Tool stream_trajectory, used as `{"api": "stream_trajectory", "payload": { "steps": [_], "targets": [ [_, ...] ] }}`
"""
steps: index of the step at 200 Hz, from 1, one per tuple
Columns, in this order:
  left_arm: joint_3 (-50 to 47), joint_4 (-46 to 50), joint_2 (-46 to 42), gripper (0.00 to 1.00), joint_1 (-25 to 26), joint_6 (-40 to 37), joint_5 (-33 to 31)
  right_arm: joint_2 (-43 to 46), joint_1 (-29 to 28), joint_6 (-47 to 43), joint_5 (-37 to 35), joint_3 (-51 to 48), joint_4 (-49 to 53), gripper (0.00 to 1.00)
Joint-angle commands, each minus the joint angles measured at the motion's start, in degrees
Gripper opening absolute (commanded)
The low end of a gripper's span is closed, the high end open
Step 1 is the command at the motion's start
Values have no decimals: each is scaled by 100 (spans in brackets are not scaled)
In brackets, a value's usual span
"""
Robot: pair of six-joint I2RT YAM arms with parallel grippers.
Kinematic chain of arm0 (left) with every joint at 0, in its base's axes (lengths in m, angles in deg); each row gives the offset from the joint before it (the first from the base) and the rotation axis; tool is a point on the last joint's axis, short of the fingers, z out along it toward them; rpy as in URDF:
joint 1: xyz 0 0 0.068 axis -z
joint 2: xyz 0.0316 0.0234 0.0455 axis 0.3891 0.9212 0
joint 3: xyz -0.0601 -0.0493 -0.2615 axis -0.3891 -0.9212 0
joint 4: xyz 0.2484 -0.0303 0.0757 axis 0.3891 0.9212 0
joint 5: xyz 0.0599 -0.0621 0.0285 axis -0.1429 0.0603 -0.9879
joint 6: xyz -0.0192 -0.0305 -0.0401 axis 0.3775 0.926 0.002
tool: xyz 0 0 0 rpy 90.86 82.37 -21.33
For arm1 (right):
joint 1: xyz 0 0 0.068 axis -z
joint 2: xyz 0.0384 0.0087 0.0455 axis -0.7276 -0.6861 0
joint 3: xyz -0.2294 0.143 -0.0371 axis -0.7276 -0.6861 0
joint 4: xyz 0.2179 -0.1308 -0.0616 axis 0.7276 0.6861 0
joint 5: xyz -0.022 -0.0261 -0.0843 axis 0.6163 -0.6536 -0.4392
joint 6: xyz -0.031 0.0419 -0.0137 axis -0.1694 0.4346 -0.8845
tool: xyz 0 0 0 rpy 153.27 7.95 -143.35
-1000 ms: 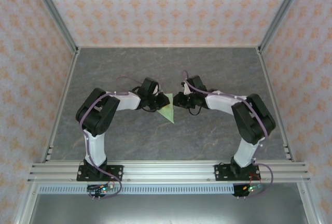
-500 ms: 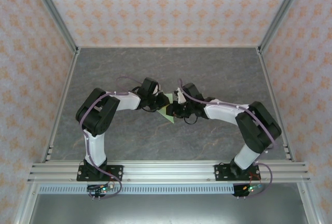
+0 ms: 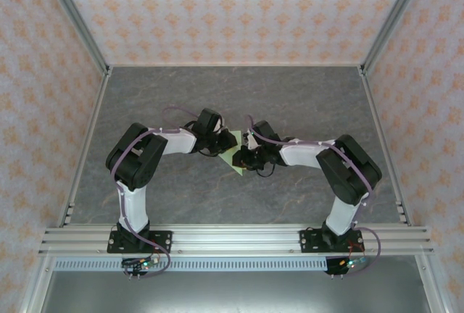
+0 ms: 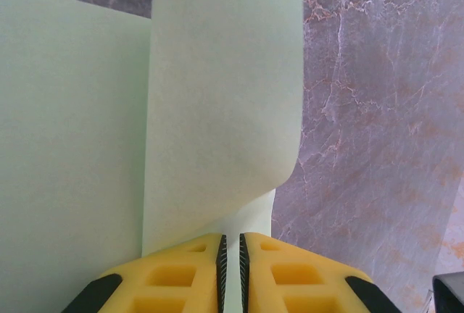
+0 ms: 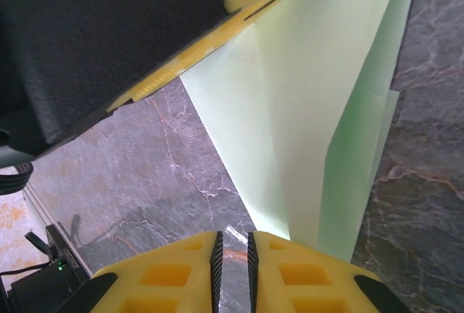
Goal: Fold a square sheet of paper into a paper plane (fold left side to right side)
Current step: Fourth fold the wing at the center of the table.
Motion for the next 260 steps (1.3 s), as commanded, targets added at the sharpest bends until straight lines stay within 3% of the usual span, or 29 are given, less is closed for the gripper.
{"api": "stream_trajectory", "payload": {
  "steps": [1,166,260],
  "targets": [
    [-246,463,110,18,21,-60,-372,-101,-12,-55,-189,135,268,21],
    [-235,480,122,18,18,-72,-390,-142,-91,-315,-502,56,834,21],
    [-207,512,145,18,17,-86,-416,124,-161,-186,-65,-490,569,19]
  ]
}}
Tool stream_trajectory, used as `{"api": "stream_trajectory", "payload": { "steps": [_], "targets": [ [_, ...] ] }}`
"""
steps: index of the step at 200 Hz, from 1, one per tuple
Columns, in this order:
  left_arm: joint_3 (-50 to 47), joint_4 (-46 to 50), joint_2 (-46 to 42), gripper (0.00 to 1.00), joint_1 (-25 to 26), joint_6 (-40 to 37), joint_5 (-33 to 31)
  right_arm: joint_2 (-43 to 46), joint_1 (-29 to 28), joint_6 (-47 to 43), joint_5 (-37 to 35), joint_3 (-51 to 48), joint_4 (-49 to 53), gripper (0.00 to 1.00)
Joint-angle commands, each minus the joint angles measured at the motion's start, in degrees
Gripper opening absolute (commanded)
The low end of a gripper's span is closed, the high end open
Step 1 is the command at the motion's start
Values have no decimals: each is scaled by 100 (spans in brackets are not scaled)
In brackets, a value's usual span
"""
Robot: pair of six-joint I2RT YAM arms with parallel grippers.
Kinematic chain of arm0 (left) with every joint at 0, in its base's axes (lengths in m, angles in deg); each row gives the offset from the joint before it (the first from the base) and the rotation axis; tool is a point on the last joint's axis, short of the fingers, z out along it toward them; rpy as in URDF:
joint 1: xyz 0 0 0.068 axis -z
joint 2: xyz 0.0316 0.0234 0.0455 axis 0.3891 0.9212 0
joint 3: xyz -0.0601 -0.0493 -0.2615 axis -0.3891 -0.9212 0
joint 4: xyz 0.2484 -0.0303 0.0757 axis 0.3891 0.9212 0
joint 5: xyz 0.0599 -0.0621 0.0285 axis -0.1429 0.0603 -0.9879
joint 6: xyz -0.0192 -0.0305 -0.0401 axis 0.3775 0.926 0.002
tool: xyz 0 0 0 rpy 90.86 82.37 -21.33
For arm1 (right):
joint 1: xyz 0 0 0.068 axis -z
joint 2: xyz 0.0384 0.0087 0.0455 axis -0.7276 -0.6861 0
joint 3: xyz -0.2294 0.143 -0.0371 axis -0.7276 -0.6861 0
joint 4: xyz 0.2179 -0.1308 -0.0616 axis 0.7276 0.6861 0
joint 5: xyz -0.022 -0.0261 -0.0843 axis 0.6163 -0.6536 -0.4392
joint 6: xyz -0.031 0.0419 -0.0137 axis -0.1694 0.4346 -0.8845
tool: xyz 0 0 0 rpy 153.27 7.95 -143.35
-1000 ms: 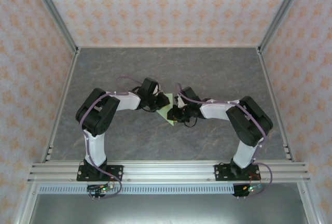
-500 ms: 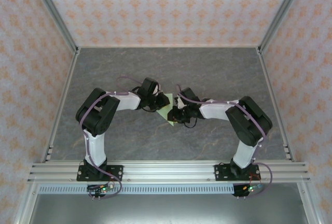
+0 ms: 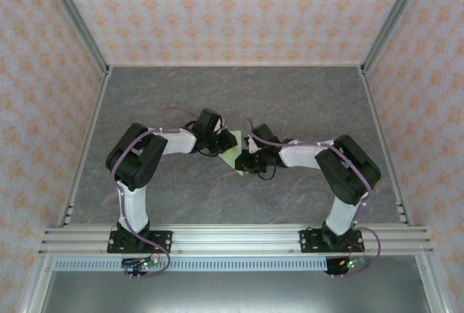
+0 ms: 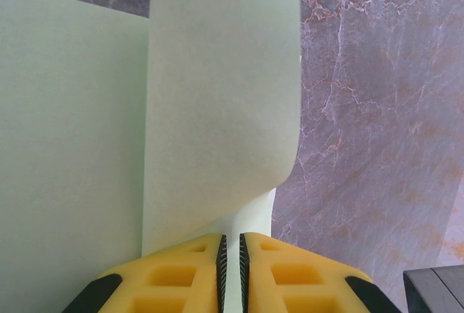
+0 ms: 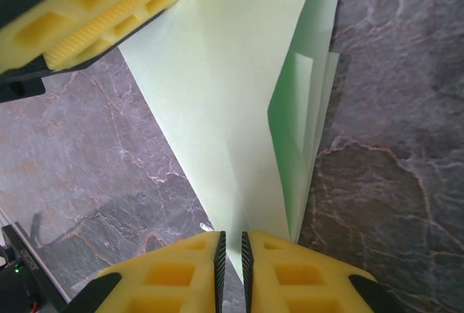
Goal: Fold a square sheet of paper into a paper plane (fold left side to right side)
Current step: Fourth fold the wing at the center of the table.
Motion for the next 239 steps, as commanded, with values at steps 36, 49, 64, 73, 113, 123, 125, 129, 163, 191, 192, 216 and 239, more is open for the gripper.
{"api": "stream_trajectory", "payload": {
  "steps": [36,49,64,73,113,123,125,129,163,191,192,216,239],
  "targets": [
    [-217,515,137,17,18,-90,-421,173,-116,207,372,-628,135,19],
    [-221,516,137,17,15,-99,-418,200,-111,328,527,-753,-115,19],
    [-215,516,144,17,14,-92,-421,250,-116,480,674,-880,-378,19],
    [-220,514,137,17,13,-92,-421,297,-111,532,687,-918,-479,19],
    [-235,509,128,17,17,-93,-412,724,-113,533,321,-700,-539,20],
    [-236,510,127,17,21,-94,-412,810,-111,520,233,-586,-532,21],
    [-237,507,124,17,20,-92,-405,828,-111,515,214,-567,-520,21],
    [-238,504,119,17,17,-99,-405,861,-111,505,181,-534,-526,21],
    [-249,480,97,17,21,-79,-394,888,-111,491,-75,-347,-571,21],
    [-243,467,102,17,14,-75,-385,609,-94,851,71,-457,-1055,21],
    [-241,464,97,17,13,-74,-385,600,-94,861,83,-459,-1071,21],
    [-255,462,93,17,20,-81,-377,379,-99,1006,278,-499,-1198,21],
    [-252,462,93,17,21,-80,-385,270,-111,1013,305,-574,-1169,21]
  ]
}}
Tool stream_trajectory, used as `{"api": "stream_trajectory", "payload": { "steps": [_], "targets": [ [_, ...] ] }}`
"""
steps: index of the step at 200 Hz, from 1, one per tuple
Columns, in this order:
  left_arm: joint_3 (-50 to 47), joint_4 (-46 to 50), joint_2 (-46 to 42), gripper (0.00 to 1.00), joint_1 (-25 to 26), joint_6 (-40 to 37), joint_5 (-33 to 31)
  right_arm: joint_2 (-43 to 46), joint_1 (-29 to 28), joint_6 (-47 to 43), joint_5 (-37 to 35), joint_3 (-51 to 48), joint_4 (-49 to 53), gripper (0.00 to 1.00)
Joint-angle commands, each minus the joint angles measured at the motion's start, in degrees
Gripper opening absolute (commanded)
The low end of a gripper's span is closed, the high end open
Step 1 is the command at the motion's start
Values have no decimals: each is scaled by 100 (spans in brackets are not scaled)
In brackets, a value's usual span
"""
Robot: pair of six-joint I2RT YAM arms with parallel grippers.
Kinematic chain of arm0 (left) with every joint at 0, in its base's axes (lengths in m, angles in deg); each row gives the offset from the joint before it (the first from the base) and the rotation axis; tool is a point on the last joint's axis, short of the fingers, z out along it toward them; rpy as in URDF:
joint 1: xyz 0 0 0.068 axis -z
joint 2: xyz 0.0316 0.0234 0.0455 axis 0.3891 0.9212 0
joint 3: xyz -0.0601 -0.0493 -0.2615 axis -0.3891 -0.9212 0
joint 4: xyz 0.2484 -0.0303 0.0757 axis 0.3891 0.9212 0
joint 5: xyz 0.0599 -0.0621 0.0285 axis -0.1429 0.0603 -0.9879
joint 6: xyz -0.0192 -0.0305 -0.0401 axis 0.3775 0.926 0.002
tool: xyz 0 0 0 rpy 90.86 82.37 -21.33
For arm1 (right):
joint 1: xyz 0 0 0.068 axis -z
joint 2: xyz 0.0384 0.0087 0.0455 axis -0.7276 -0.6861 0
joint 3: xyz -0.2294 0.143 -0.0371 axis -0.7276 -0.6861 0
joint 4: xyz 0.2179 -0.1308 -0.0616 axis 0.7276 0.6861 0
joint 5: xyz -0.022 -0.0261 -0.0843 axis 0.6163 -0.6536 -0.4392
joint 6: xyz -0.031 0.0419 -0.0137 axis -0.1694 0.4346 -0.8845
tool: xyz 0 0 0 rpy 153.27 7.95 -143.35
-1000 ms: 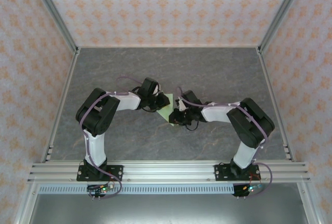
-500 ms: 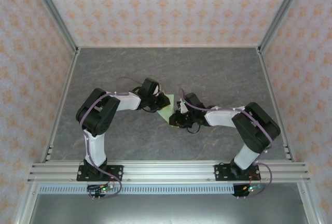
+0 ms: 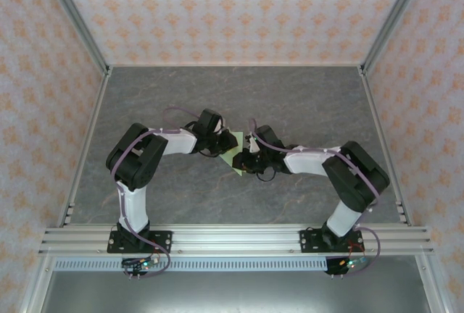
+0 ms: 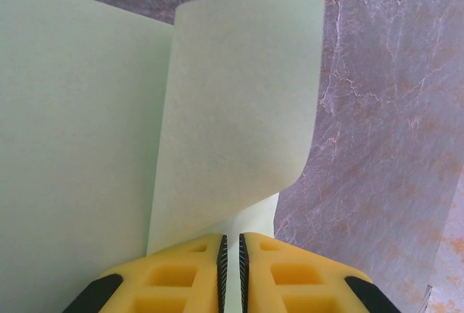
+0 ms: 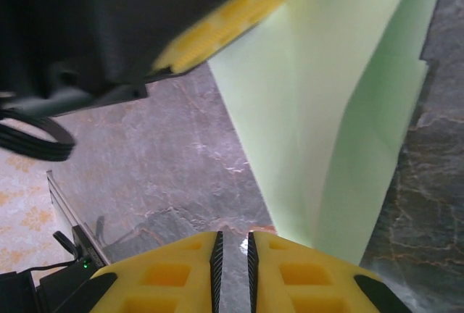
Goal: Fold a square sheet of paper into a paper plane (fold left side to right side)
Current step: Fourth fold the wing at the center of the table.
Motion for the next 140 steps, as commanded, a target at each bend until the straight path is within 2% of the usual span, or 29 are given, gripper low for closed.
{"api": "stream_trajectory", "payload": {
  "steps": [1,29,60,140],
  "targets": [
    [-240,464,93,17,11,-84,-416,-134,-19,140,88,-98,-147,21],
    [-244,480,100,17,6,-90,-437,-300,-28,-48,-55,-107,252,21],
    [-223,523,111,17,-1,-115,-465,-356,-90,-162,145,-222,523,21],
    [-172,560,113,17,2,-114,-486,87,-107,-98,313,-853,552,21]
  ]
}}
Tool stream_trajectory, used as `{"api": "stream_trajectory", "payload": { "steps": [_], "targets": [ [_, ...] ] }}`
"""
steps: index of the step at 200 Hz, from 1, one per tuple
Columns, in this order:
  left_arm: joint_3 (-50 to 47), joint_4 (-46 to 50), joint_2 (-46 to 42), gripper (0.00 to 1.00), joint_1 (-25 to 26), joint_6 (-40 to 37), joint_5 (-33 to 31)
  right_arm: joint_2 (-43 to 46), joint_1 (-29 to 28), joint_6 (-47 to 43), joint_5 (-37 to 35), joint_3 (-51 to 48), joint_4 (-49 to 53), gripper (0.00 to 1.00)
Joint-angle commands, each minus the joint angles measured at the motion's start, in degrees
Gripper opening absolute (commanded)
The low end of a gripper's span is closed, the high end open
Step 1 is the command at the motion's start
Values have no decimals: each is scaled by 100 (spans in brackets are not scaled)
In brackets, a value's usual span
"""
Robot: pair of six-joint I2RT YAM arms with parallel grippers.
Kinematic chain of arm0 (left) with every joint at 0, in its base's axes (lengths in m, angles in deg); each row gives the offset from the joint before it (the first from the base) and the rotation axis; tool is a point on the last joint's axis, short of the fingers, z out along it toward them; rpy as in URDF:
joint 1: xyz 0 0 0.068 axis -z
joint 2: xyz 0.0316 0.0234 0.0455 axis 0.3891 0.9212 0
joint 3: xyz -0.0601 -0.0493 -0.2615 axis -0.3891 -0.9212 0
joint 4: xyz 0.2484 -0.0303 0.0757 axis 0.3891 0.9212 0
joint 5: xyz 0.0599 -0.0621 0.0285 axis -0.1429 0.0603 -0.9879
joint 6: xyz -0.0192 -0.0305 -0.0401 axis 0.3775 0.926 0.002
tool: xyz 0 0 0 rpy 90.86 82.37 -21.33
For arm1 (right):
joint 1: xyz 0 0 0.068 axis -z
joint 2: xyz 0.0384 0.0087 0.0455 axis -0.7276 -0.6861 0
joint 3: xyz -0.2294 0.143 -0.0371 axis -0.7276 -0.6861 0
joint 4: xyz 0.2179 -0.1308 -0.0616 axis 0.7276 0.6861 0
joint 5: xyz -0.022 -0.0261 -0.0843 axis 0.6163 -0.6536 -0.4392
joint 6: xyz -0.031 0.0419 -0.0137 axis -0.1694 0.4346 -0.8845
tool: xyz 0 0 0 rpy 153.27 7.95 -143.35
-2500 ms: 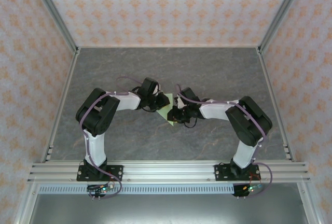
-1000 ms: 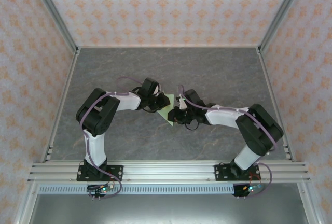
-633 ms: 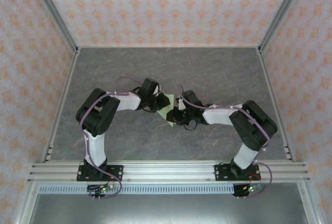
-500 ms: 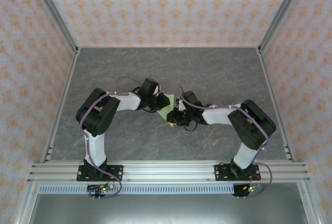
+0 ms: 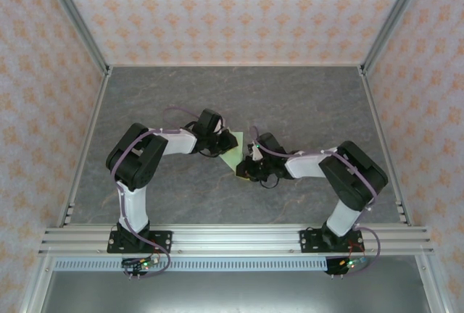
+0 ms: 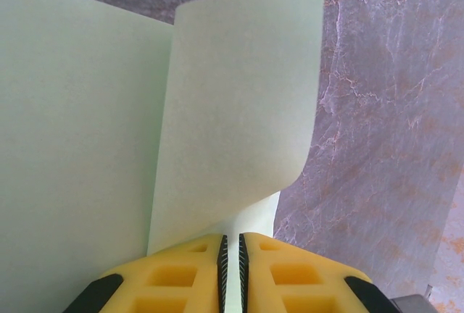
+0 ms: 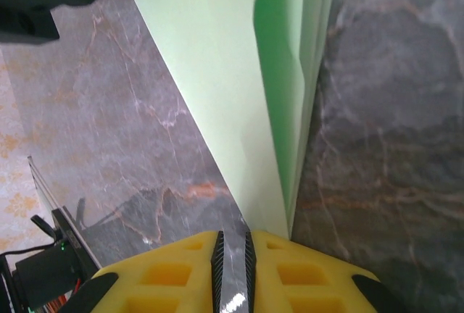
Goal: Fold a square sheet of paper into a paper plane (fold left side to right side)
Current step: Fourth fold the wing at the center of the table.
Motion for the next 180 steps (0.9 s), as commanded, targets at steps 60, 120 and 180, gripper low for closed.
{"api": "stream_trajectory", "payload": {
  "steps": [60,120,180],
  "targets": [
    [-187,545,77,17,4,-95,-449,1228,-101,-468,-452,342,1592,20],
    [-193,475,57,17,4,-54,-405,548,-101,247,-1246,697,716,7],
    [-159,495,0,17,0,-132,-426,-425,-101,341,-1223,788,828,6]
  ]
}}
